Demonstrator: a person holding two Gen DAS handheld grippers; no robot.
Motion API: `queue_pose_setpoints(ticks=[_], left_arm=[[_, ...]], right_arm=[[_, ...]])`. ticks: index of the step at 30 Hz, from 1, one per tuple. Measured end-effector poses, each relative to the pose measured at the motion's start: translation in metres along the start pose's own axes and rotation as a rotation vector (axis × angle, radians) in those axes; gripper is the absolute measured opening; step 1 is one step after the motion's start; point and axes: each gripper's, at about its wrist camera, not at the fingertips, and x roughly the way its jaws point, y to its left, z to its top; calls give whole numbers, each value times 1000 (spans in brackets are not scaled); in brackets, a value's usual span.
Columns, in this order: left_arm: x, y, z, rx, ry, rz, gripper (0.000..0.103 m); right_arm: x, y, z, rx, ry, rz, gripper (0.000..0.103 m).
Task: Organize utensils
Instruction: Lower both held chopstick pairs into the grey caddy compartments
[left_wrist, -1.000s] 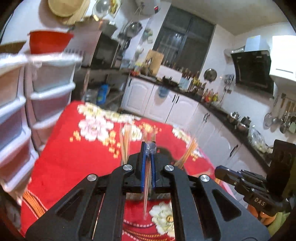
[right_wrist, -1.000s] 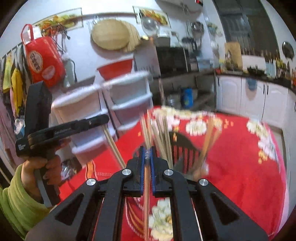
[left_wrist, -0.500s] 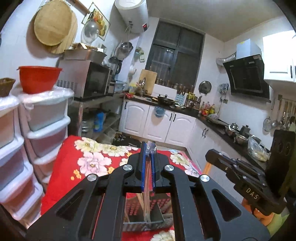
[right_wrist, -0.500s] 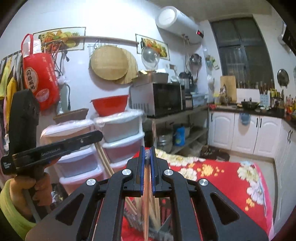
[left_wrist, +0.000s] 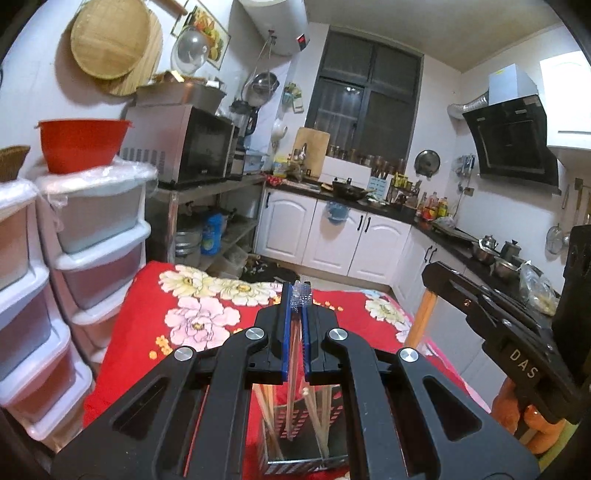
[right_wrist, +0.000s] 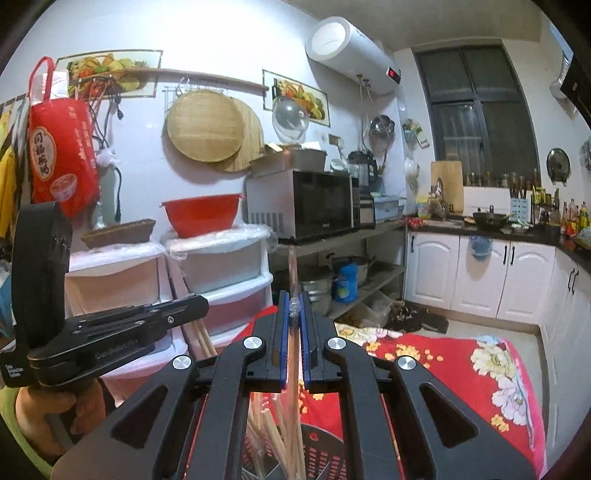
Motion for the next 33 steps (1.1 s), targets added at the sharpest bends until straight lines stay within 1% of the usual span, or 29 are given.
queue_pose_setpoints(ticks=[5, 8, 18, 25, 33], left_arm=[[13, 3, -15, -6, 34, -3, 1], [21, 2, -25, 2, 54, -4, 1], [41, 3, -56, 3, 116, -5, 1], [49, 6, -68, 0, 139, 4, 1], [51, 7, -70, -6, 151, 2, 1]], right_arm=[[18, 0, -20, 5, 54, -23, 6], [24, 1, -30, -6, 61, -52, 6], [39, -2, -61, -13, 128, -98, 6], [42, -10, -77, 2, 175, -131, 6], [37, -16, -83, 7, 218, -161, 6]])
